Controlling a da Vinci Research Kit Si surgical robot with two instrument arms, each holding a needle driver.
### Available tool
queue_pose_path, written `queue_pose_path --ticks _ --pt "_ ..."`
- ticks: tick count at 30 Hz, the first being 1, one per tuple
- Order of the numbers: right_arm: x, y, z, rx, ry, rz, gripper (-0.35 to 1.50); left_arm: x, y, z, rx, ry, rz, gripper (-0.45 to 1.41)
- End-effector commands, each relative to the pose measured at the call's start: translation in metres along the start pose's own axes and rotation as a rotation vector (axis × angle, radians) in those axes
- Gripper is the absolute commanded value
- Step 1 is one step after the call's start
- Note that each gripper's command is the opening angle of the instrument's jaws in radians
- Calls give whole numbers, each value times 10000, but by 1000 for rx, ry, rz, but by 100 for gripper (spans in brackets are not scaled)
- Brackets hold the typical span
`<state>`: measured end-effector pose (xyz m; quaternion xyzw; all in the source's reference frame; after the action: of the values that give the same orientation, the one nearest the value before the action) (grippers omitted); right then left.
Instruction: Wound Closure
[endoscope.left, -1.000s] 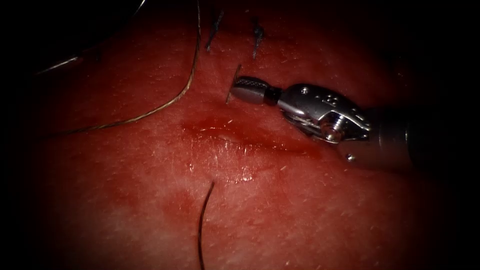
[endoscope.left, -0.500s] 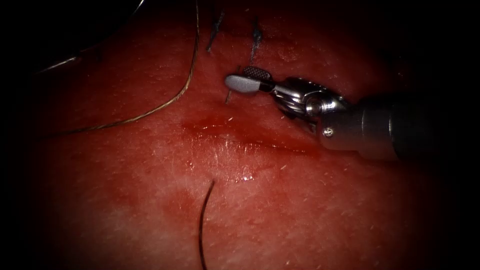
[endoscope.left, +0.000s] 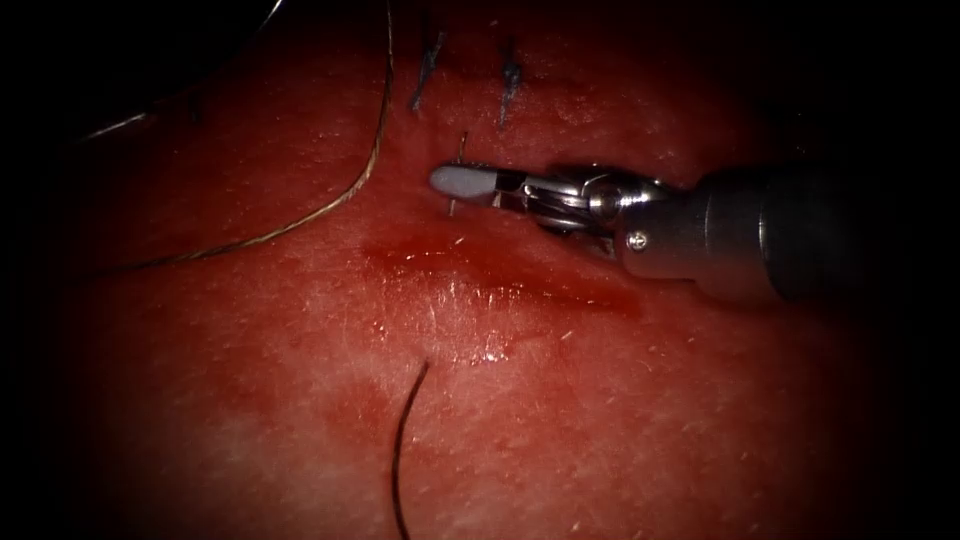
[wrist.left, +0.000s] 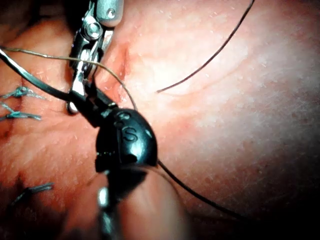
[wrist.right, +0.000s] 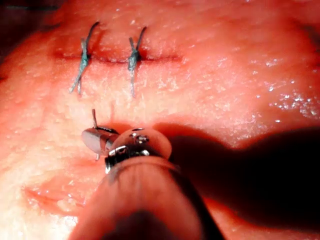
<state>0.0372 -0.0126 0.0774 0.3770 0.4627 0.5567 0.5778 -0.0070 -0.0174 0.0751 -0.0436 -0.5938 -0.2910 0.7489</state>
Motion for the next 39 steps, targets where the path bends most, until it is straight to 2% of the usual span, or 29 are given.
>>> queue_pose_path --ticks 1,7,10,15,20,25,33,39 --pt "-2 0 4 12 24 -54 -35 6 -4 4 1 1 -1 -33" --pt "1 -17 -5 83 113 -270 -35 6 -4 4 1 1 -1 -33" --pt "-2 -48 -11 140 156 -424 -35 6 -4 4 1 0 -1 -33" --pt "2 -89 -16 192 191 -563 -35 7 -4 4 1 0 -1 -33" --pt "14 -115 -22 197 240 -687 -35 7 -4 4 1 0 -1 -33" --pt "25 -124 -28 201 271 -697 -35 8 -3 3 3 0 -1 -33" --pt "30 -124 -34 204 284 -715 -35 16 10 -5 -11 12 2 -33" --pt "40 -129 -42 210 294 -707 -35 40 24 -6 -32 50 22 -33"
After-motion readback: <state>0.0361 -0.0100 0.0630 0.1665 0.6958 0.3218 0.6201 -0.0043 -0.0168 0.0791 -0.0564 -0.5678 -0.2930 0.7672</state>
